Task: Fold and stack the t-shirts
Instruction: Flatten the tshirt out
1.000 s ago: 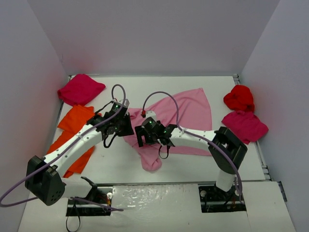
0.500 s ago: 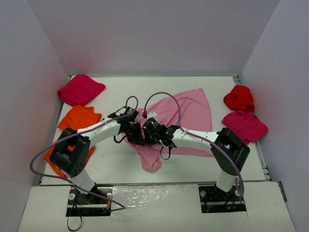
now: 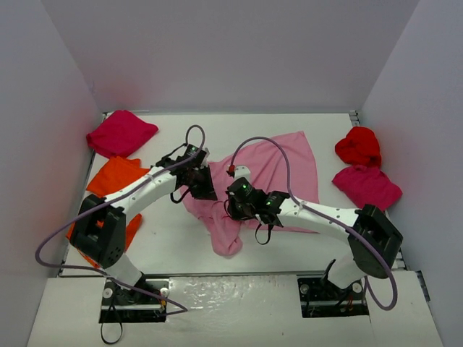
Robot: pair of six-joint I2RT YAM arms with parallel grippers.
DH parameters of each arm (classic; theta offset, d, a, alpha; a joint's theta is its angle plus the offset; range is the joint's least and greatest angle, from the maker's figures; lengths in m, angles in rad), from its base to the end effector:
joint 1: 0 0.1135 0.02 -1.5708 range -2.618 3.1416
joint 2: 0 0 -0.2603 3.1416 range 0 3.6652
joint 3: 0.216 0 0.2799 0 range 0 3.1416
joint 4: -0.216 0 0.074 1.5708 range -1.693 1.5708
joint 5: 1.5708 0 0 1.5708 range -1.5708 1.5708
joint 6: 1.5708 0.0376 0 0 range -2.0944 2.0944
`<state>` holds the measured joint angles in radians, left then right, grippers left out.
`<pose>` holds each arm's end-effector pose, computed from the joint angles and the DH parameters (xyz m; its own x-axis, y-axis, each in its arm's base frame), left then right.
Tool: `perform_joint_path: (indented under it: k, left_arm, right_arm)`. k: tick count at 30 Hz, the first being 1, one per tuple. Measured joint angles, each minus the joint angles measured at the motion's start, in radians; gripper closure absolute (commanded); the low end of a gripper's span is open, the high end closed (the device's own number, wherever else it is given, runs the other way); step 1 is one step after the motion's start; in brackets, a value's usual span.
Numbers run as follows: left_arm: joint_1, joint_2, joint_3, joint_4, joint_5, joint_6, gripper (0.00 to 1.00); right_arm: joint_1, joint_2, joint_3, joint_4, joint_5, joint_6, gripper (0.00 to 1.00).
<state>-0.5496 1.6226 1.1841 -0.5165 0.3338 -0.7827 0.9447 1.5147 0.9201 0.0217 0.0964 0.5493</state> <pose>0.3089 -0.2036 0.2223 -0.9554 -0.1961 -0.2209 -0.0265 0.8018 -0.5970 0.2134 0.2889 0.2095 -0.6673 -0.0359 -0.7440 -0.4816 0.7827 0.3942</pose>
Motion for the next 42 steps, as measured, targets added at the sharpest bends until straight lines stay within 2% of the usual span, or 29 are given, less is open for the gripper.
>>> perform_joint_path:
  k: [8, 17, 24, 33, 34, 35, 36, 37, 38, 40, 42]
  left_arm:
    - [0.057, -0.099, 0.006, -0.048, -0.071, 0.021, 1.00]
    - [0.072, 0.048, -0.064, 0.040, 0.052, -0.010, 1.00]
    - [0.072, 0.114, -0.048, 0.075, 0.106, -0.015, 1.00]
    - [0.072, 0.133, 0.030, 0.064, 0.107, -0.005, 1.00]
    - [0.072, 0.135, 0.041, 0.059, 0.106, -0.002, 1.00]
    - [0.072, 0.138, 0.054, 0.055, 0.106, 0.000, 1.00]
    - [0.072, 0.142, 0.067, 0.052, 0.106, 0.003, 1.00]
    - [0.072, 0.146, 0.078, 0.050, 0.106, 0.005, 1.00]
    - [0.072, 0.149, 0.086, 0.049, 0.106, 0.007, 1.00]
    - [0.072, 0.153, 0.097, 0.047, 0.106, 0.010, 1.00]
    - [0.072, 0.153, 0.103, 0.038, 0.103, 0.013, 1.00]
  right_arm:
    - [0.004, -0.181, -0.031, -0.112, 0.030, 0.028, 1.00]
    - [0.023, -0.484, -0.099, -0.279, 0.040, 0.125, 1.00]
    - [0.074, -0.529, -0.158, -0.393, 0.041, 0.195, 1.00]
    - [0.101, -0.591, -0.199, -0.475, 0.006, 0.254, 0.99]
    - [0.104, -0.607, -0.209, -0.489, -0.001, 0.261, 0.92]
    - [0.107, -0.621, -0.218, -0.503, -0.007, 0.267, 0.81]
    - [0.110, -0.635, -0.227, -0.516, -0.012, 0.273, 0.64]
    - [0.111, -0.645, -0.235, -0.529, -0.019, 0.281, 0.51]
    - [0.111, -0.653, -0.241, -0.541, -0.025, 0.288, 0.42]
    - [0.112, -0.666, -0.248, -0.562, -0.034, 0.298, 0.31]
    - [0.117, -0.681, -0.251, -0.576, -0.030, 0.303, 0.29]
